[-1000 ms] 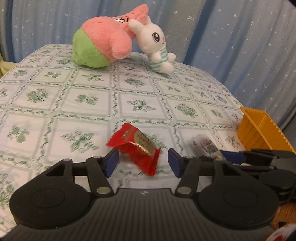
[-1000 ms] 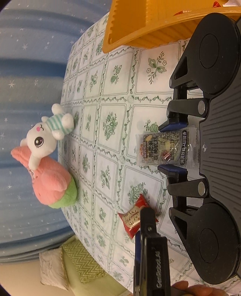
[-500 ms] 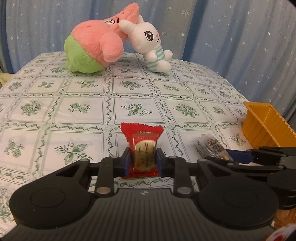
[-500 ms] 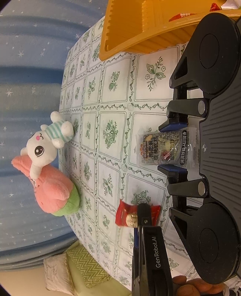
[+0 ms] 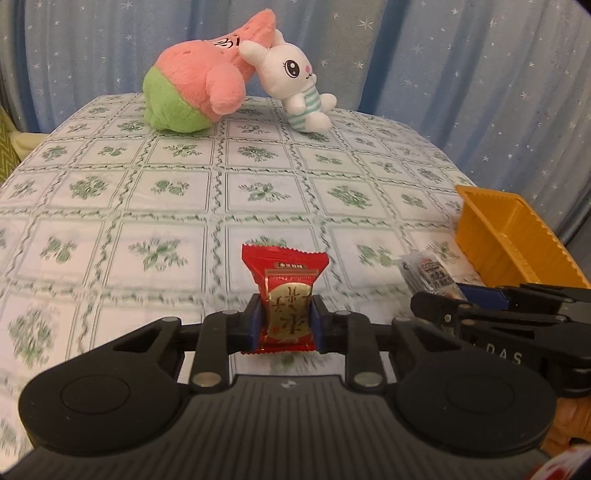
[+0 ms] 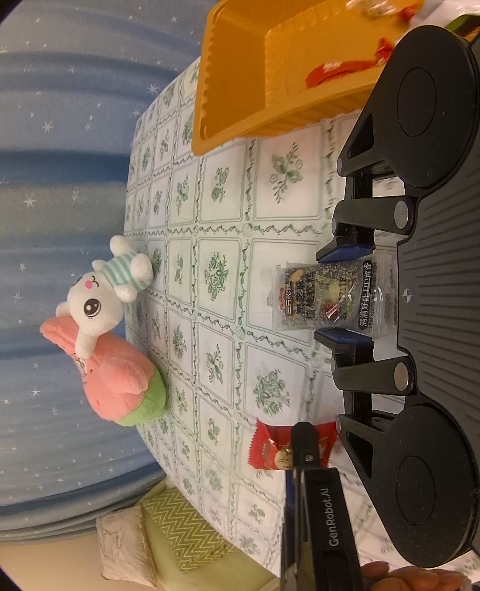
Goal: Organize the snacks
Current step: 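Carry both packets over the orange tray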
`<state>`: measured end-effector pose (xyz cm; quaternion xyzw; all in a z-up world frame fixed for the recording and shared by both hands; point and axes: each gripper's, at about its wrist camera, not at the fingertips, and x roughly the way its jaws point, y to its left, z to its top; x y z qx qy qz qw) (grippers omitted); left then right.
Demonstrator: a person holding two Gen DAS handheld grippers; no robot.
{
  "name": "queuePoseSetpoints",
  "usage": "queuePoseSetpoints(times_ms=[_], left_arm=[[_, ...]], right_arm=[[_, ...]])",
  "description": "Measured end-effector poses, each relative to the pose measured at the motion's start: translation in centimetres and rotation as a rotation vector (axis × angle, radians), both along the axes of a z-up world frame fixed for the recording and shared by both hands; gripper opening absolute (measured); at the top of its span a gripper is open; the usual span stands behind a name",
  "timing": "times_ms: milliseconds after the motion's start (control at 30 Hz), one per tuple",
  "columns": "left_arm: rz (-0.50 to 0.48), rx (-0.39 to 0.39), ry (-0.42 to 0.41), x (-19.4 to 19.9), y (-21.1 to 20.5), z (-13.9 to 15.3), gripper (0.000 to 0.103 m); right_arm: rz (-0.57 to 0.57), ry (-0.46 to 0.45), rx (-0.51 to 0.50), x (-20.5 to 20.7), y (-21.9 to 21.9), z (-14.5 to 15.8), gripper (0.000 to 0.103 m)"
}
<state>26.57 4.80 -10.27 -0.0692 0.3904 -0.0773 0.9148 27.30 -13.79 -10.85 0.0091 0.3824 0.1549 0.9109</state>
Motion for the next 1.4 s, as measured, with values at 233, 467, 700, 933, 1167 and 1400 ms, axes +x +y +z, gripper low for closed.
queuePoseSetpoints(times_ms=[233,467,700,933,1167,1400], left_arm=[[0.017,-0.030,0.003,-5.1,-0.9,2.6,0.023],[0.016,-0.028,-0.016,-9.4,-2.5,5.8,0.023],[0.013,-0.024,-0.028,-13.4,-4.2,8.2,0.023],[-0.002,-0.023,-0.044,-16.4,-6.0,9.8,0.023],[-0.022,-0.021,-0.055,-18.3,-7.4,10.7,0.023],[-0.041,-0.028,-0.056,-19.1,-8.2,10.9,0.023]], right_arm=[[-0.028,0.008,0.022,-4.3,-1.5,1.9,0.038],[-0.075,0.018,0.064,-9.3,-3.5,4.2,0.038],[-0.117,0.010,0.109,-13.8,-5.8,6.6,0.038],[-0.138,-0.024,0.121,-17.0,-7.3,8.6,0.038],[-0.159,-0.029,0.136,-19.1,-8.8,9.5,0.038],[-0.180,-0.022,0.122,-20.3,-9.8,9.7,0.038]])
